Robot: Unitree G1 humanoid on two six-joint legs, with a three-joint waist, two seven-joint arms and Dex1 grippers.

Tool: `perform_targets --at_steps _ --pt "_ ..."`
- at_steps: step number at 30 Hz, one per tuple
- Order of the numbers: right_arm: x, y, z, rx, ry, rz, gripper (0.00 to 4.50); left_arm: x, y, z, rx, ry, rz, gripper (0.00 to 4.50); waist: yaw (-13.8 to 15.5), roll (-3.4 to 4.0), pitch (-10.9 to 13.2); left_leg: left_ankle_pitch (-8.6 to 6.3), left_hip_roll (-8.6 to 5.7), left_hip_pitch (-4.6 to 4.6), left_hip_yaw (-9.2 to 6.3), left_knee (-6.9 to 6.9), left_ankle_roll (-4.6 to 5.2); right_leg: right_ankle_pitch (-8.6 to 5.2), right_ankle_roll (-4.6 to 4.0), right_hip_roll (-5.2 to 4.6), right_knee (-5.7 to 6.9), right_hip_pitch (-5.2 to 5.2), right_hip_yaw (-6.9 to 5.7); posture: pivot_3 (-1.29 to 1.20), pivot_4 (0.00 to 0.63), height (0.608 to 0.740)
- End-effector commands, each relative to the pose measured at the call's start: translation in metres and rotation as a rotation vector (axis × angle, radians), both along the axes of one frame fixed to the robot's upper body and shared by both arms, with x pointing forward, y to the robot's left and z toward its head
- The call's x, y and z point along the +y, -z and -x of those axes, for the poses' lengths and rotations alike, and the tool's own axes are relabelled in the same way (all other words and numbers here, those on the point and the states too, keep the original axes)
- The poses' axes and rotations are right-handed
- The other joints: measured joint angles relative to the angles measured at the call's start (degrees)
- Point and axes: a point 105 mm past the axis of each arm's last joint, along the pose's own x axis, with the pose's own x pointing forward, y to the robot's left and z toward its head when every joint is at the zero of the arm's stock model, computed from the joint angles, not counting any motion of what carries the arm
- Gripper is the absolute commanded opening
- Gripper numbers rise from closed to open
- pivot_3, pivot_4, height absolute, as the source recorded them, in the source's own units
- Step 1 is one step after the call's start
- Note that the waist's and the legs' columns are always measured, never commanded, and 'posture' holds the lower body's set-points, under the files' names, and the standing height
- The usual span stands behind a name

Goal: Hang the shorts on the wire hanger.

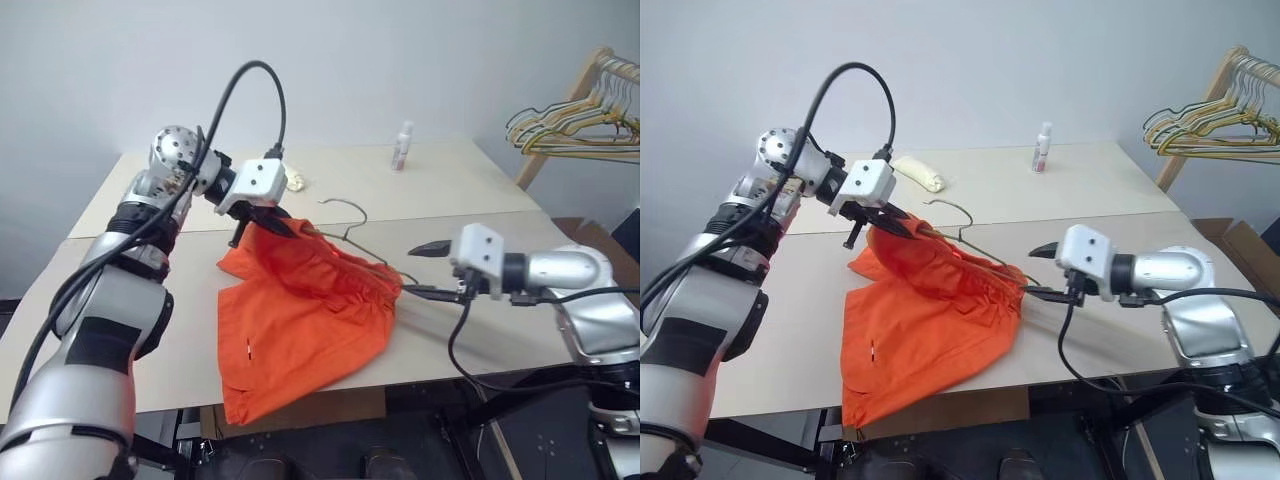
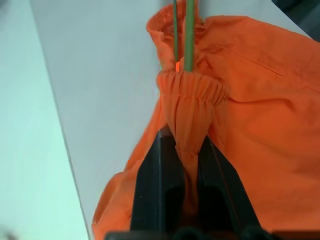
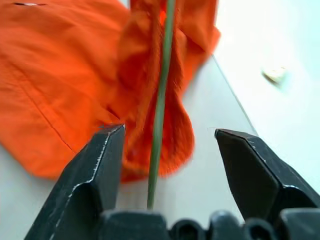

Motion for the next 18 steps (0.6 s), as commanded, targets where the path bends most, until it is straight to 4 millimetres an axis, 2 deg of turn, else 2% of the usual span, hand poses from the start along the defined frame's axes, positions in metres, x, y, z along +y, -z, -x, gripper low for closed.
perform_targets --at_steps 1,4,7,8,11,13,15,18 --pt "-0.028 -0.019 0.006 -0.048 0.119 -0.082 3.21 0.010 -0.021 -0.002 -0.057 -0.031 0.060 0.00 0.03 0.00 0.00 0.00 0.00 -0.03 -0.01 0.00 0.00 0.01 0.01 0.00 0.02 -0.01 -0.01 -0.03 0.000 0.740" --pt "-0.043 -0.005 0.016 -0.006 0.193 -0.096 3.21 0.017 -0.024 -0.002 -0.062 -0.054 0.080 0.00 0.00 0.00 0.00 -0.01 -0.01 -0.08 -0.03 0.03 0.01 0.01 0.02 -0.01 0.11 -0.03 -0.02 -0.03 0.000 0.740" --pt "-0.040 0.018 0.028 0.094 0.225 -0.169 3.21 0.023 -0.030 -0.002 -0.065 -0.073 0.109 0.00 -0.16 -0.01 0.00 -0.01 0.00 -0.06 -0.02 0.07 0.02 0.01 0.02 -0.01 0.45 -0.04 0.02 -0.03 0.000 0.740" --pt "-0.035 0.026 0.031 0.127 0.234 -0.206 3.21 0.026 -0.032 -0.002 -0.069 -0.080 0.110 0.00 -0.25 -0.01 -0.01 -0.01 0.00 -0.05 -0.02 0.08 0.02 0.01 0.02 0.00 0.48 -0.03 0.03 -0.03 0.000 0.740" --pt "-0.010 0.047 0.033 0.192 0.232 -0.272 3.79 0.030 -0.035 -0.002 -0.080 -0.093 0.114 0.00 -0.47 -0.01 0.00 -0.01 0.04 0.07 0.02 0.08 0.02 -0.01 0.02 0.03 0.50 -0.01 0.10 -0.03 0.000 0.740" --pt "0.006 0.055 0.029 0.233 0.247 -0.311 4.47 0.031 -0.036 -0.002 -0.082 -0.099 0.119 0.00 -0.56 -0.01 -0.01 -0.01 0.04 0.13 0.04 0.07 0.02 -0.02 0.03 0.03 0.50 0.00 0.13 -0.02 0.000 0.740" --pt "0.022 0.061 0.024 0.250 0.245 -0.341 4.47 0.032 -0.037 -0.002 -0.086 -0.102 0.120 0.00 -0.46 -0.01 0.00 -0.01 0.04 0.14 0.04 0.07 0.02 -0.03 0.02 0.03 0.51 0.02 0.13 -0.02 0.000 0.740" --pt "0.039 0.065 0.006 0.265 0.310 -0.404 4.47 0.034 -0.037 -0.001 -0.081 -0.106 0.124 0.00 -0.40 -0.01 0.00 -0.01 0.03 0.10 0.01 0.08 0.02 -0.03 0.03 0.02 0.59 0.00 0.10 -0.01 0.000 0.740"
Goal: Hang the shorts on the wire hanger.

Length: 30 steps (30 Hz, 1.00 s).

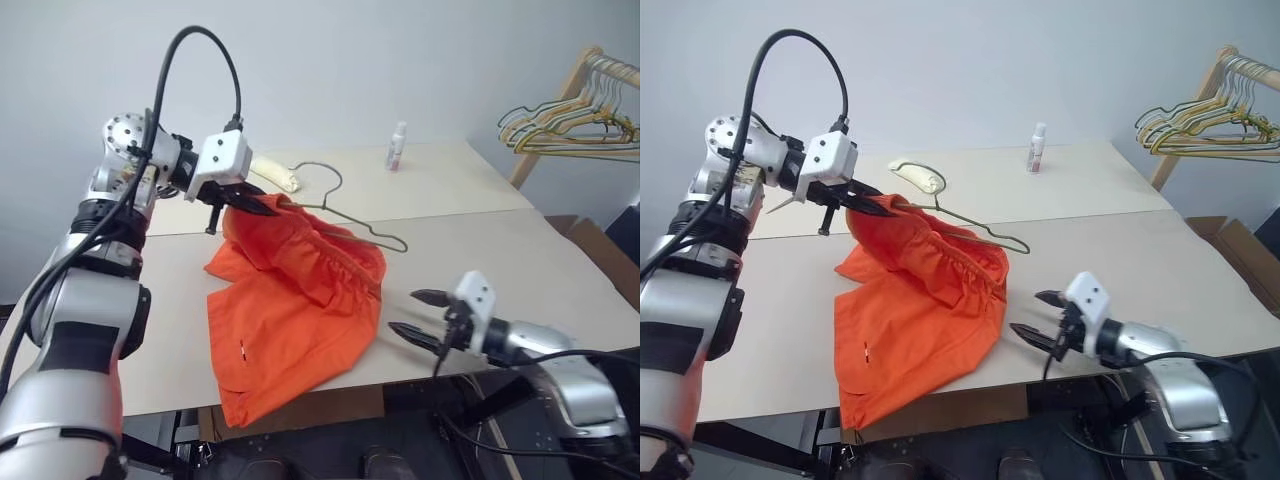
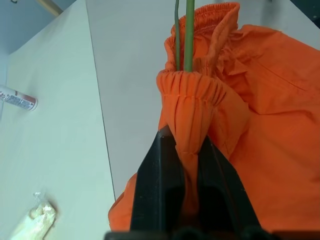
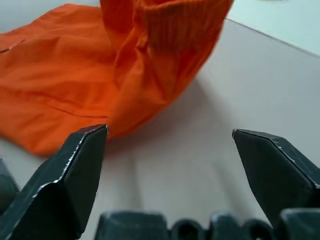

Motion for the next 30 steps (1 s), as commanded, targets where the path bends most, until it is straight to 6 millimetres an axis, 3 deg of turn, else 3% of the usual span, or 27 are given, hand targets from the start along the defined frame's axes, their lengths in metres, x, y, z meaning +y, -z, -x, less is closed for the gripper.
perform_targets --at_steps 1,8,11,22,30 --pt "0.013 -0.009 -0.021 -0.036 0.080 -0.031 4.47 0.001 -0.014 0.002 -0.039 0.002 0.029 0.00 0.08 0.00 0.00 0.00 -0.01 0.00 0.00 0.00 0.00 0.00 0.00 -0.01 0.00 0.00 -0.01 -0.01 0.000 0.740" --pt "0.026 -0.012 -0.035 -0.023 0.085 -0.078 4.47 0.002 -0.013 0.003 -0.036 -0.001 0.034 0.00 0.46 -0.01 0.00 0.01 -0.09 -0.08 -0.08 0.02 -0.01 0.00 0.00 -0.06 -0.03 -0.03 -0.09 0.00 0.000 0.740" --pt "0.030 -0.011 -0.037 0.009 0.081 -0.102 3.89 0.003 -0.012 0.003 -0.035 -0.003 0.040 0.00 0.26 -0.01 0.00 0.01 -0.09 -0.08 -0.08 0.02 -0.01 0.00 0.00 -0.05 -0.02 -0.04 -0.08 0.01 0.000 0.740" --pt "0.022 -0.010 -0.048 0.069 0.112 -0.162 0.01 0.014 -0.015 0.011 0.019 -0.024 0.118 0.00 0.08 0.00 0.00 0.01 -0.08 -0.07 -0.09 0.01 -0.02 0.00 0.00 -0.05 0.02 -0.08 -0.07 0.02 0.000 0.740" --pt "-0.011 -0.032 -0.033 0.142 -0.036 -0.248 0.01 0.030 -0.009 0.031 0.072 0.006 0.062 0.00 0.33 0.00 0.00 0.01 0.00 -0.12 -0.12 0.02 -0.01 0.00 0.01 -0.10 0.03 -0.12 -0.07 0.01 0.000 0.740"
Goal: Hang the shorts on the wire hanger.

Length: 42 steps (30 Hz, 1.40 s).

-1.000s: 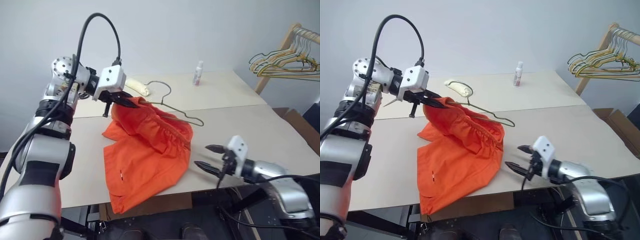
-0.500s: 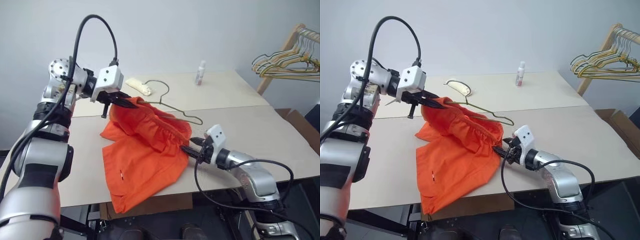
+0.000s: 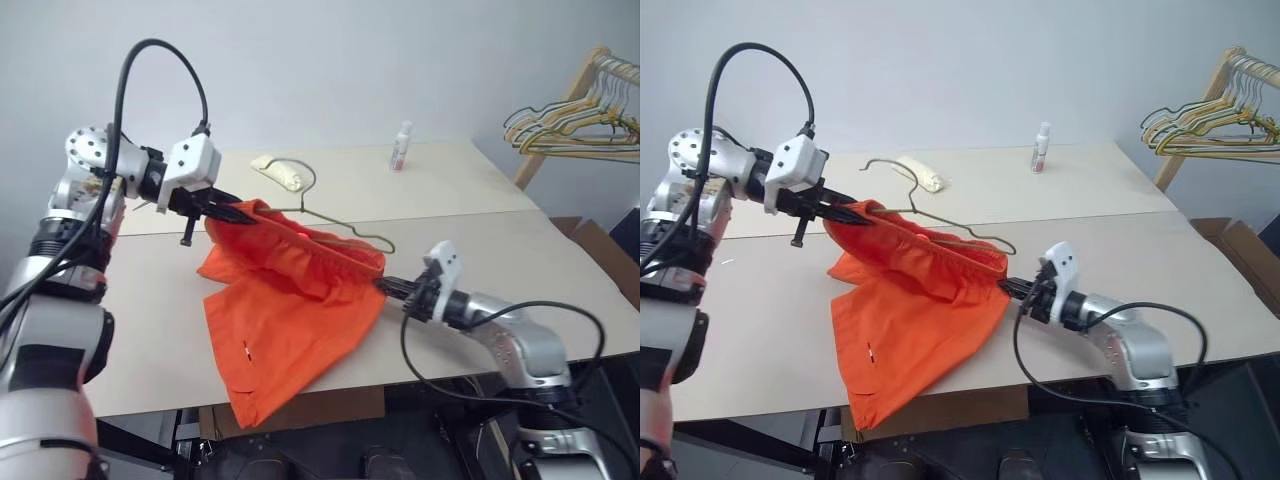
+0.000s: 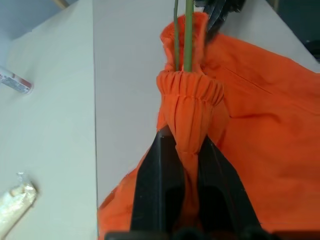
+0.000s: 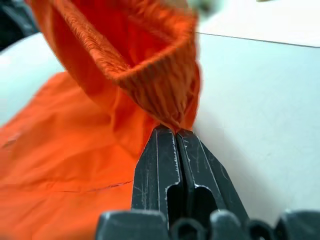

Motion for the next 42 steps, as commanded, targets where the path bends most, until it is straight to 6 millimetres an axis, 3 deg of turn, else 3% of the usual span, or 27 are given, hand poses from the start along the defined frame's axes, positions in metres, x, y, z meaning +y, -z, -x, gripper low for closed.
perform_targets --at_steps 1,12,20,26,33,38,42 --pt "-0.017 -0.020 0.002 -0.029 -0.041 -0.014 0.01 0.002 -0.014 0.009 -0.022 0.034 0.011 0.00 0.03 0.00 0.00 0.00 0.00 0.00 0.00 0.00 0.00 0.00 0.00 0.00 0.00 0.01 0.00 0.01 0.000 0.740" --pt "-0.044 -0.014 -0.004 -0.045 -0.042 0.160 0.01 0.005 -0.008 0.009 -0.006 0.037 -0.011 0.00 -0.05 0.00 0.00 0.00 -0.07 -0.04 0.03 0.01 0.00 -0.01 0.01 0.04 -0.01 -0.04 0.01 0.01 0.000 0.740" --pt "-0.056 -0.024 -0.001 -0.118 -0.074 0.259 0.01 0.011 0.005 -0.001 -0.033 0.003 -0.106 0.00 0.04 0.00 0.00 0.00 -0.10 -0.06 0.05 0.03 0.00 -0.01 0.01 0.03 -0.01 -0.04 0.00 0.00 0.000 0.740" --pt "-0.048 -0.046 0.007 -0.301 -0.202 0.463 0.01 -0.003 0.005 -0.009 -0.088 0.028 -0.099 0.00 0.05 -0.01 0.00 0.00 -0.11 -0.12 0.05 0.05 0.00 -0.01 0.02 0.02 -0.04 -0.06 -0.04 -0.01 0.000 0.740" --pt "-0.033 -0.091 0.000 -0.531 -0.247 0.710 0.01 -0.022 0.002 -0.025 -0.211 -0.012 -0.131 0.00 -0.11 -0.01 0.00 0.00 -0.10 -0.12 0.10 0.05 0.00 -0.01 0.02 0.02 -0.04 -0.13 0.02 -0.02 0.000 0.740" --pt "-0.021 -0.118 0.000 -0.629 -0.262 0.743 0.01 -0.038 -0.008 -0.034 -0.282 -0.025 -0.105 0.00 -0.10 -0.02 0.00 0.01 -0.13 -0.26 0.12 0.04 -0.01 -0.01 0.02 -0.01 -0.02 -0.29 0.03 -0.03 0.000 0.740" --pt "-0.011 -0.129 0.002 -0.693 -0.286 0.755 0.01 -0.050 -0.013 -0.038 -0.312 -0.029 -0.069 0.00 0.00 -0.02 0.00 0.01 -0.14 -0.31 0.11 0.06 -0.01 -0.01 0.02 -0.02 -0.01 -0.33 0.01 -0.04 0.000 0.740"
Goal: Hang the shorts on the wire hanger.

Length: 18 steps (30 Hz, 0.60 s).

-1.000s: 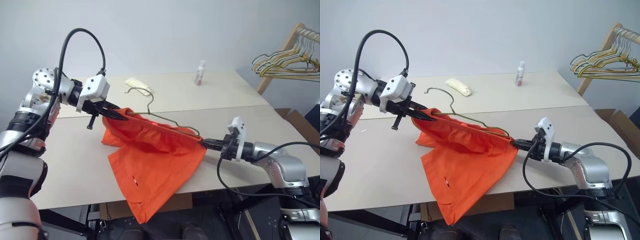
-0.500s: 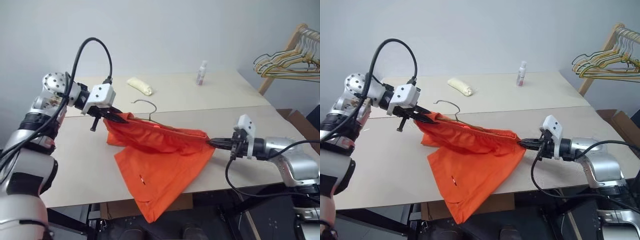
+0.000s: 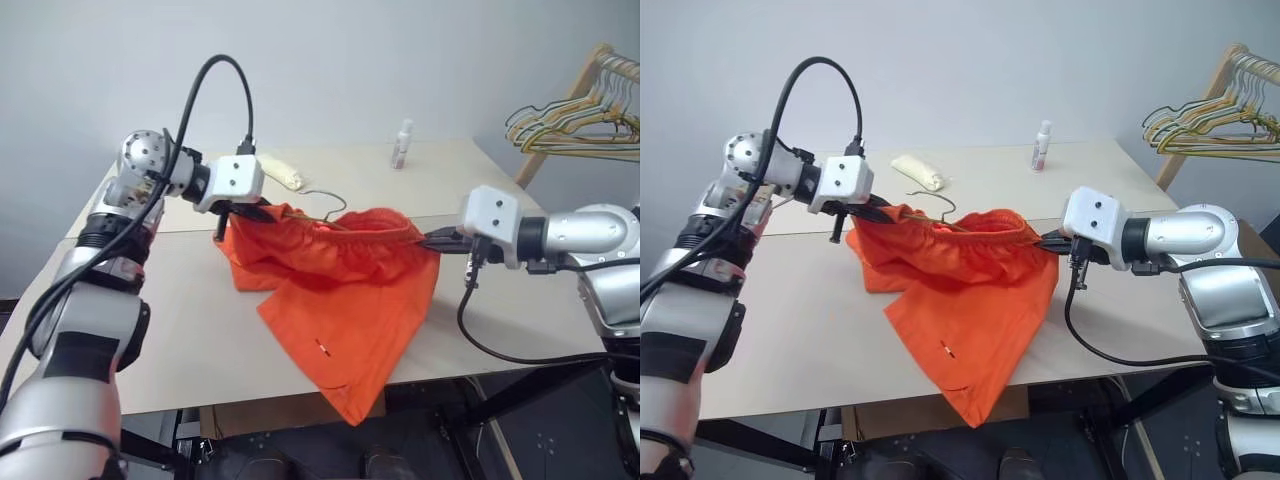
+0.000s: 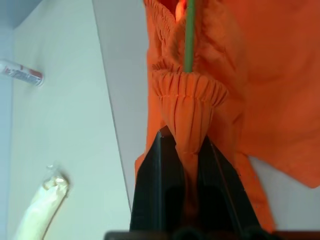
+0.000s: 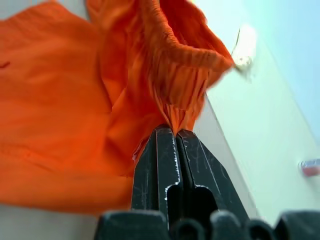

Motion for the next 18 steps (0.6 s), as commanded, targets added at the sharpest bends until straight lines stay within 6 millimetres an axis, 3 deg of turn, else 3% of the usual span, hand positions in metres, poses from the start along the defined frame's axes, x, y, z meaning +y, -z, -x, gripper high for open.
perform_targets --at_steps 1,3,9,12,16,18 --pt "0.011 -0.026 0.000 -0.137 -0.031 -0.001 0.01 -0.008 -0.024 -0.003 -0.092 0.015 0.052 0.00 -0.13 0.00 0.00 0.00 -0.01 -0.01 0.02 -0.01 0.00 0.00 0.00 -0.01 0.00 -0.03 0.02 -0.04 0.000 0.740" --pt "0.013 -0.030 -0.006 -0.175 -0.012 -0.026 0.01 -0.014 -0.026 0.000 -0.073 0.037 0.089 0.00 -0.23 0.00 0.00 0.00 0.00 -0.04 0.04 -0.01 -0.01 0.00 0.00 0.00 0.03 -0.10 0.04 -0.04 0.000 0.740" --pt "0.011 -0.012 -0.009 -0.198 -0.008 0.032 0.01 -0.016 -0.030 0.004 -0.057 0.054 0.150 0.00 -0.57 0.00 -0.01 0.06 0.00 -0.24 0.07 -0.01 -0.10 0.00 -0.01 0.00 0.12 -0.37 0.08 -0.04 0.000 0.740" --pt "0.012 -0.006 -0.008 -0.198 -0.019 0.040 0.67 -0.013 -0.026 0.005 -0.049 0.054 0.146 0.00 -0.68 0.00 -0.01 0.08 -0.02 -0.26 0.07 -0.01 -0.14 0.00 -0.01 -0.01 0.13 -0.39 0.09 -0.04 0.000 0.740" --pt "0.011 -0.001 -0.011 -0.209 -0.015 0.054 1.98 -0.011 -0.023 0.008 -0.037 0.059 0.154 0.00 -0.74 0.00 -0.01 0.08 -0.02 -0.24 0.06 0.00 -0.13 0.00 -0.01 0.00 0.15 -0.38 0.09 -0.04 0.000 0.740" --pt "0.011 0.002 -0.013 -0.196 -0.006 0.030 1.98 -0.011 -0.024 0.011 -0.011 0.072 0.172 0.00 -0.85 0.00 -0.01 0.08 -0.02 -0.24 0.06 0.00 -0.13 0.00 -0.01 0.00 0.15 -0.38 0.09 -0.03 0.000 0.740"
